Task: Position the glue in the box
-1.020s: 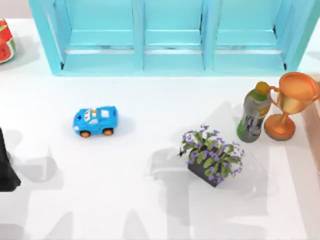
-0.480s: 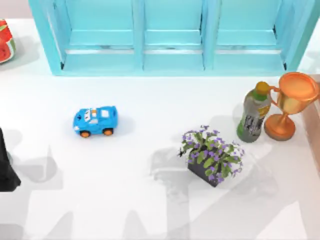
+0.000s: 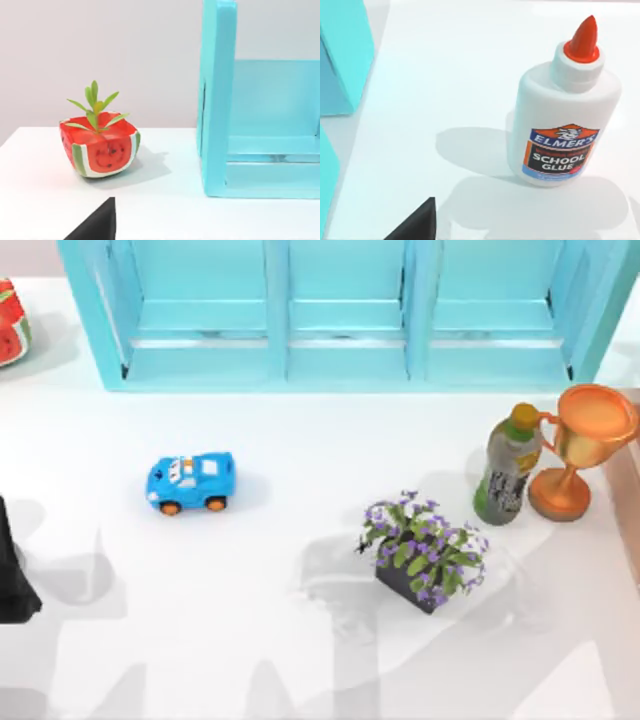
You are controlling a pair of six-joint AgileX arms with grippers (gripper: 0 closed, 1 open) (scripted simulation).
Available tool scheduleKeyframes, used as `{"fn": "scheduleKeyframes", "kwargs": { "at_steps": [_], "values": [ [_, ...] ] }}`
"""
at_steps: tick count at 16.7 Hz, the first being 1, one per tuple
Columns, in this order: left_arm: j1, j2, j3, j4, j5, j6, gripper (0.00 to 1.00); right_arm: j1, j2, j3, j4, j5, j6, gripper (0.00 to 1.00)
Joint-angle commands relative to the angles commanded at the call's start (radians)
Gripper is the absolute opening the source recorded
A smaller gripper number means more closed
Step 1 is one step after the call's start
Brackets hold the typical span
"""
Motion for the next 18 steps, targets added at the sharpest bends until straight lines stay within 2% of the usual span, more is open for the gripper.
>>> {"fn": "scheduleKeyframes", "kwargs": {
  "at_steps": [3,9,18],
  "values": [
    [0.0,0.0,0.0,0.0,0.0,0.0,1.0,-0.003,0.027,0.068,-0.039,0.0,-0.001,1.0],
    [0.0,0.0,0.0,0.0,0.0,0.0,1.0,-0.008,0.224,0.331,-0.09,0.002,-0.003,1.0],
    [0.0,0.0,0.0,0.0,0.0,0.0,1.0,0.025,0.373,0.453,-0.08,0.032,0.012,1.0]
  ]
}}
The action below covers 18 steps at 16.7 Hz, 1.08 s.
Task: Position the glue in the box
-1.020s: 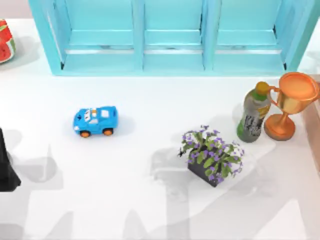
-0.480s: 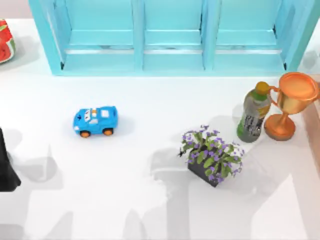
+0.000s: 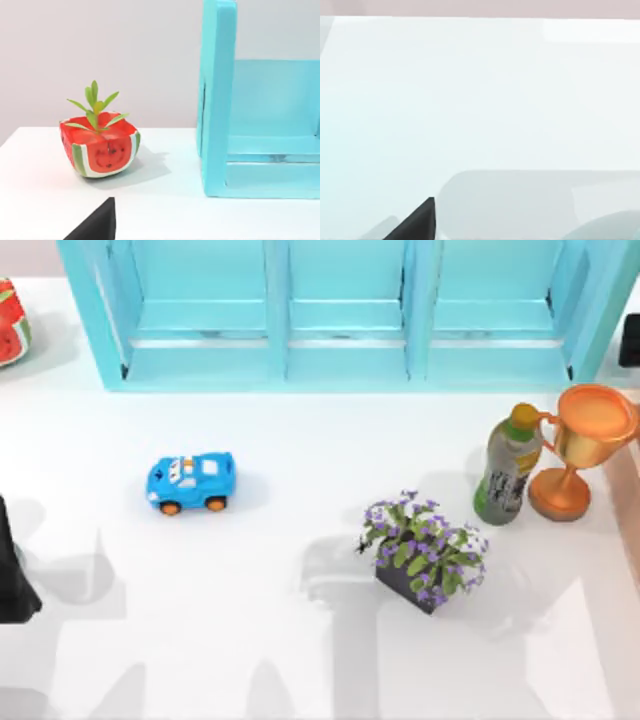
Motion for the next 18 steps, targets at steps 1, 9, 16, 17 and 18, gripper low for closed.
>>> {"fn": "scheduleKeyframes", "kwargs": {
  "at_steps": [1,9,16,17,18],
  "values": [
    [0.0,0.0,0.0,0.0,0.0,0.0,1.0,0.0,0.0,0.0,0.0,0.0,0.0,1.0],
    [0.0,0.0,0.0,0.0,0.0,0.0,1.0,0.0,0.0,0.0,0.0,0.0,0.0,0.55],
    [0.0,0.0,0.0,0.0,0.0,0.0,1.0,0.0,0.0,0.0,0.0,0.0,0.0,0.02],
    [0.0,0.0,0.0,0.0,0.0,0.0,1.0,0.0,0.0,0.0,0.0,0.0,0.0,0.0],
    [0.0,0.0,0.0,0.0,0.0,0.0,1.0,0.0,0.0,0.0,0.0,0.0,0.0,0.0]
  ]
}}
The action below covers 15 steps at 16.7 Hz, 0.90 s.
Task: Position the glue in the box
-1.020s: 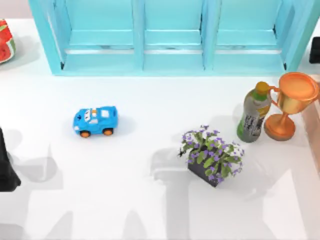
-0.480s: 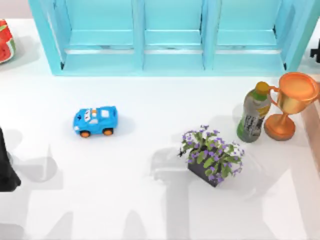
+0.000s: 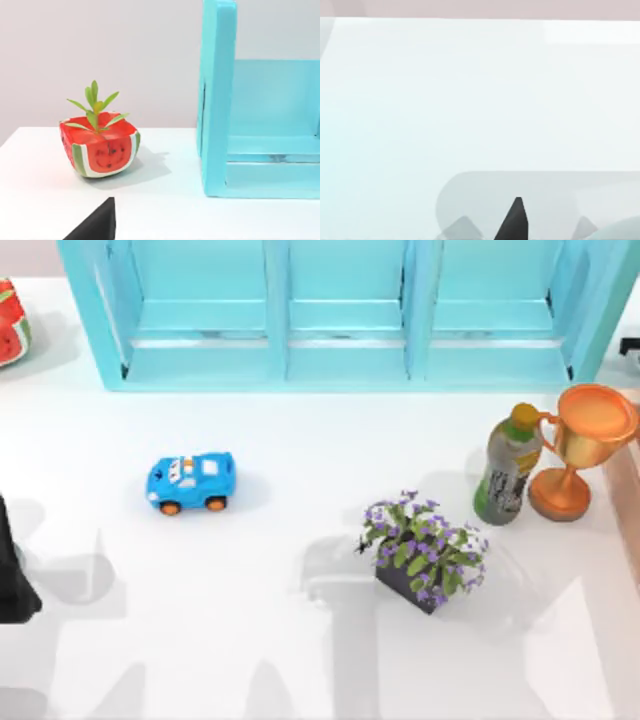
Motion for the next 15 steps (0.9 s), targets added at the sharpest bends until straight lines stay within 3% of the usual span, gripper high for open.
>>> {"fn": "scheduleKeyframes", "kwargs": {
  "at_steps": [9,15],
  "values": [
    [0.0,0.0,0.0,0.0,0.0,0.0,1.0,-0.009,-0.012,0.015,-0.014,0.003,0.001,0.0],
    [0.0,0.0,0.0,0.0,0.0,0.0,1.0,-0.024,-0.154,0.074,-0.2,-0.002,0.011,0.0]
  ]
}}
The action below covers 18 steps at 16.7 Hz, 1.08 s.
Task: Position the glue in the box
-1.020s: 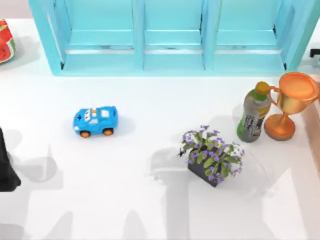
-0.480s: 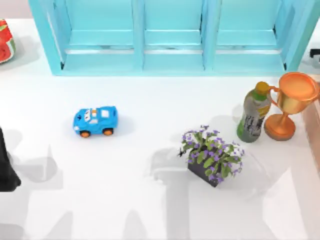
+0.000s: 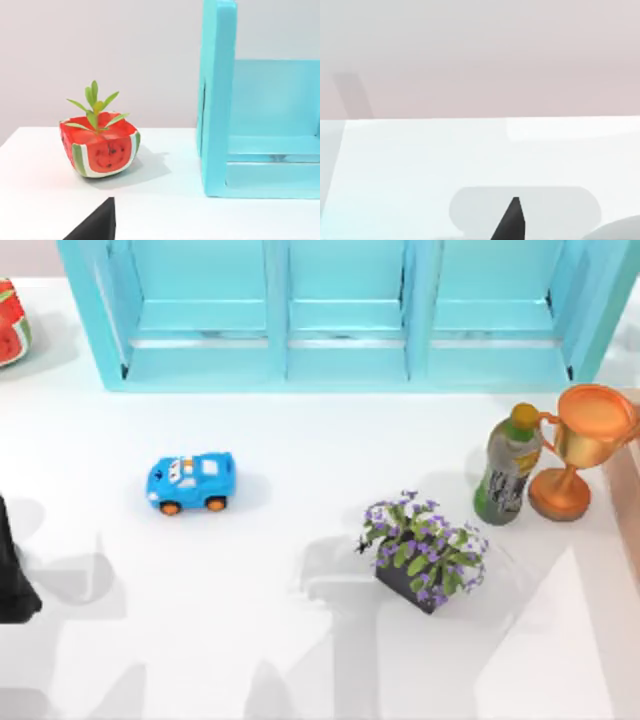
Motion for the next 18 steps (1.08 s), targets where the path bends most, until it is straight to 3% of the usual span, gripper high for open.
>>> {"fn": "scheduleKeyframes", "kwargs": {
  "at_steps": [10,14,18],
  "values": [
    [0.0,0.0,0.0,0.0,0.0,0.0,1.0,-0.004,-0.058,0.003,-0.099,-0.027,-0.038,0.0],
    [0.0,0.0,0.0,0.0,0.0,0.0,1.0,-0.105,-0.124,-0.032,-0.202,-0.161,-0.216,0.0],
    [0.0,0.0,0.0,0.0,0.0,0.0,1.0,-0.259,-0.236,-0.109,-0.401,-0.355,-0.527,0.0]
  ]
}}
